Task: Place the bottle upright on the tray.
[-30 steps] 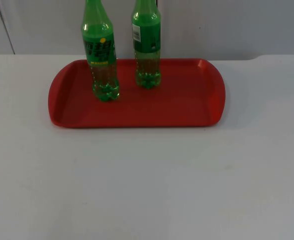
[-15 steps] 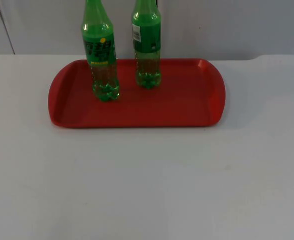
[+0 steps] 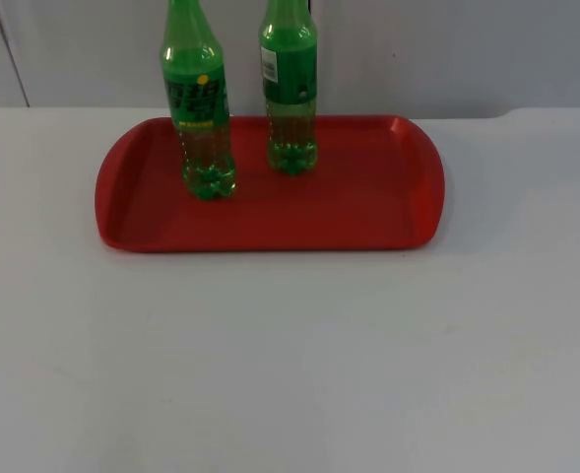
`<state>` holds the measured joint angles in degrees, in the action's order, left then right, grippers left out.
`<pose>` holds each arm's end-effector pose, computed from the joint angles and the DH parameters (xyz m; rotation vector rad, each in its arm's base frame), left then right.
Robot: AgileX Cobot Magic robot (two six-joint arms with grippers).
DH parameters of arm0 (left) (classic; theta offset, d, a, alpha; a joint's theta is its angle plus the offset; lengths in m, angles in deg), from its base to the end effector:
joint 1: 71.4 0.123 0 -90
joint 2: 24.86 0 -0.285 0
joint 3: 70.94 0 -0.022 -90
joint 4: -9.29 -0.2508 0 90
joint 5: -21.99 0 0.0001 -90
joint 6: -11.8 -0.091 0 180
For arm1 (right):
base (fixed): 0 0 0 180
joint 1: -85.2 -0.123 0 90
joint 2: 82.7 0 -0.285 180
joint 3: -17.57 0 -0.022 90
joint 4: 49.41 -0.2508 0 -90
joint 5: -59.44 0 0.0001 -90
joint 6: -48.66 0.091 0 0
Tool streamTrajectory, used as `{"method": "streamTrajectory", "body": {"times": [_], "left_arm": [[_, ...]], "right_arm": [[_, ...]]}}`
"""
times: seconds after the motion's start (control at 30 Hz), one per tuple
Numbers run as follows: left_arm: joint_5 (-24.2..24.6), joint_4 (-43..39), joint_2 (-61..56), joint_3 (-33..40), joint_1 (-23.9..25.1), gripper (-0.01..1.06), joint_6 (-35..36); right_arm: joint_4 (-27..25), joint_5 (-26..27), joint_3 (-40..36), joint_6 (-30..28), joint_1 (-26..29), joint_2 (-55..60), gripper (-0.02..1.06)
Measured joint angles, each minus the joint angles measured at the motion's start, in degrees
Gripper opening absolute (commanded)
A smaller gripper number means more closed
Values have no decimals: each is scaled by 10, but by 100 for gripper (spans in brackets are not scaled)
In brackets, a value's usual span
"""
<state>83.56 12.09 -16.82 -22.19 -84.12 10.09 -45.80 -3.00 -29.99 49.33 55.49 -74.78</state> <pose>-0.0052 -0.0028 0.2754 0.2624 2.0528 -0.1770 -0.0043 -0.0083 0.2800 -0.5135 2.0012 0.2526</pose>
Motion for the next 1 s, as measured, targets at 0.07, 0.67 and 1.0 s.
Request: {"method": "streamTrajectory", "body": {"times": [0.07, 0.67, 1.0], "left_arm": [[0, 0, 0, 0, 0, 105, 0], [0, 0, 0, 0, 0, 105, 0], [0, 0, 0, 0, 0, 105, 0]], "right_arm": [[0, 0, 0, 0, 24, 0, 95], [0, 2, 0, 0, 188, 0, 95], [0, 2, 0, 0, 260, 0, 95]]}}
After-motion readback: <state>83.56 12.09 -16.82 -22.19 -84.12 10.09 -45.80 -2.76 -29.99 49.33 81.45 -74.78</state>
